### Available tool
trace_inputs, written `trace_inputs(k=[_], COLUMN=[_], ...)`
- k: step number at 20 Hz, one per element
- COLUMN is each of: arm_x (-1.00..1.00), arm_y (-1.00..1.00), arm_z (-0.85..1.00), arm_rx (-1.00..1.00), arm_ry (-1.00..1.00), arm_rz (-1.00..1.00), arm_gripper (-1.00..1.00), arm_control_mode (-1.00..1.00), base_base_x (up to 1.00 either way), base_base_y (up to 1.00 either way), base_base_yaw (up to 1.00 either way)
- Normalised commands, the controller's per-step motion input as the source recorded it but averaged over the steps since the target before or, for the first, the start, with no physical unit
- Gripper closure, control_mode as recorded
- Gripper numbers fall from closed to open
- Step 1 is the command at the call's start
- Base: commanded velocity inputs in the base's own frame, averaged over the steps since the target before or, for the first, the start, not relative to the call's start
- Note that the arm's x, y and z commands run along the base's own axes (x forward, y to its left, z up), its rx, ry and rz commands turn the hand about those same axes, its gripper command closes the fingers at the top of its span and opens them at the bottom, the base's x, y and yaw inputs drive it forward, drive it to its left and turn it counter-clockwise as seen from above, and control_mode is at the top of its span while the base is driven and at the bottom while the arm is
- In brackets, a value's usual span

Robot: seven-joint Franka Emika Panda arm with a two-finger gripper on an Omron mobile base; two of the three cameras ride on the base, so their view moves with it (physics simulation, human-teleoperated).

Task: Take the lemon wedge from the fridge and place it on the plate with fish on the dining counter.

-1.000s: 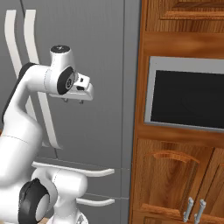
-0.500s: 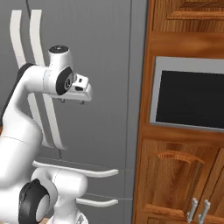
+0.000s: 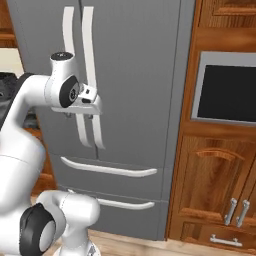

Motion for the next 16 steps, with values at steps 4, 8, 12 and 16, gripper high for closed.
trace_inputs(k=[4, 8, 12, 16], arm_x=[0.00, 0.00, 0.00, 0.00], arm_y=[0.00, 0.00, 0.00, 0.00], arm_z=[0.00, 0.00, 0.00, 0.00], arm_rx=[0.00, 0.00, 0.00, 0.00], arm_ry=[0.00, 0.00, 0.00, 0.00], arm_rz=[0.00, 0.00, 0.00, 0.00], arm_gripper=[-1.00, -1.00, -1.00, -1.00], arm_control_mode=[1.00, 1.00, 1.00, 1.00], base_base_x=[-0.41, -0.04, 0.01, -0.28], base_base_y=[0.29, 0.40, 0.19, 0.00], base_base_yaw=[-0.02, -0.01, 0.00, 0.00])
